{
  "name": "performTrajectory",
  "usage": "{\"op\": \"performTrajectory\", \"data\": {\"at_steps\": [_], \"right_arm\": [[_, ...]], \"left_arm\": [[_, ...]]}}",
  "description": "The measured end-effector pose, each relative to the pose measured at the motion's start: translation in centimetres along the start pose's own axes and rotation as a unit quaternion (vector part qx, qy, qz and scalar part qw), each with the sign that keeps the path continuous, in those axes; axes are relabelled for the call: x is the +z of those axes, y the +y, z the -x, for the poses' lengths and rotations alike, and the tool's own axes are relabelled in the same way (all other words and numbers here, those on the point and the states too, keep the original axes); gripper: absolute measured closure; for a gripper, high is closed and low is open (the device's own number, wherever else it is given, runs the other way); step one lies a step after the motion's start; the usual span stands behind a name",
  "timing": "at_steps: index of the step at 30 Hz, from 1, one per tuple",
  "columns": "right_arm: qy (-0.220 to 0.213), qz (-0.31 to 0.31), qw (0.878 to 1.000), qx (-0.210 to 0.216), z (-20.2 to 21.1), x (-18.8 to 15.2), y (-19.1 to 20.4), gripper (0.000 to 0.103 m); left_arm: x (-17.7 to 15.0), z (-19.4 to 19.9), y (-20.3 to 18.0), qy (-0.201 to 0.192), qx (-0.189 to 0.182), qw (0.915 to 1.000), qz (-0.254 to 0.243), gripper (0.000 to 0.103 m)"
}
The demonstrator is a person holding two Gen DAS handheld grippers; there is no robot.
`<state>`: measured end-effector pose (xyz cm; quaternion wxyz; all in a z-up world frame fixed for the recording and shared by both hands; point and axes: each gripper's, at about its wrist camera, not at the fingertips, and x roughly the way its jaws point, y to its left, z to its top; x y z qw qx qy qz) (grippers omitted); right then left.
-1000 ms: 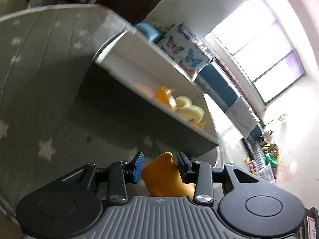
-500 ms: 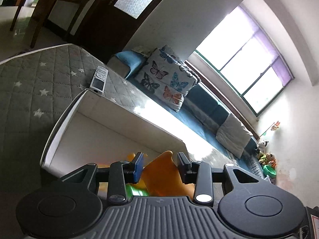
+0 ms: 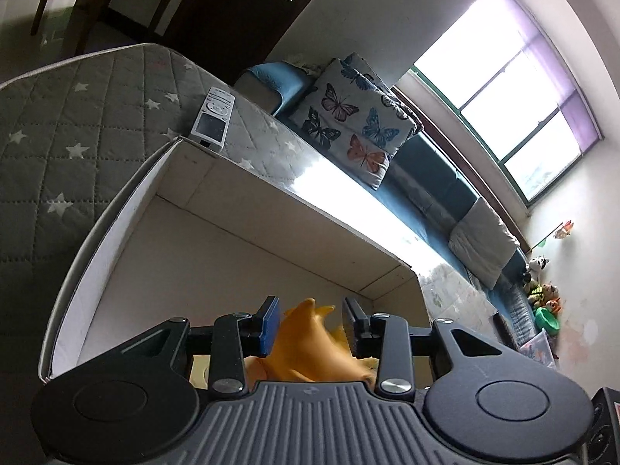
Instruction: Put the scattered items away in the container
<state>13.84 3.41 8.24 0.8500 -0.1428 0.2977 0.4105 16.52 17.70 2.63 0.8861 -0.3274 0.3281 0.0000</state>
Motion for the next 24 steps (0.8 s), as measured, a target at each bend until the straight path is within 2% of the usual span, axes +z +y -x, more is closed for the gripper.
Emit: {"op": "performTrajectory", "data": {"at_steps": [3,8,10,15,18,19,24], "right_arm": [[-0.008,-0.006,1.0,-0.012,0.5,-0.3,0.0,0.05],[-0.021,-0.017,0.999,-0.02,1.2,-0.7,0.0,0.047],[-0.029,-0.022,0.999,-0.026,1.8,-0.9,0.1,0.036],[-0.051,-0.025,0.998,-0.041,3.4,-1.5,1.0,0.021],[-0.061,-0.025,0.997,-0.049,4.1,-1.8,1.5,0.015],[-0.064,-0.028,0.996,-0.05,4.4,-1.9,1.6,0.009],[-0.076,-0.044,0.994,-0.066,5.5,-3.4,2.2,0.0]], "left_arm": [[-0.1,0.4,-0.4,-0.007,0.005,0.9999,-0.007,0.066],[-0.6,1.8,-1.3,-0.02,0.02,0.9991,-0.033,0.066],[-1.0,2.6,-1.7,-0.025,0.022,0.9986,-0.041,0.066],[-2.5,4.6,-3.1,-0.038,0.035,0.9959,-0.073,0.066],[-3.6,5.4,-3.7,-0.034,0.041,0.9945,-0.09,0.065],[-4.0,5.6,-3.8,-0.031,0.042,0.9941,-0.095,0.065],[-5.9,6.2,-4.4,-0.018,0.06,0.9908,-0.12,0.065]]}}
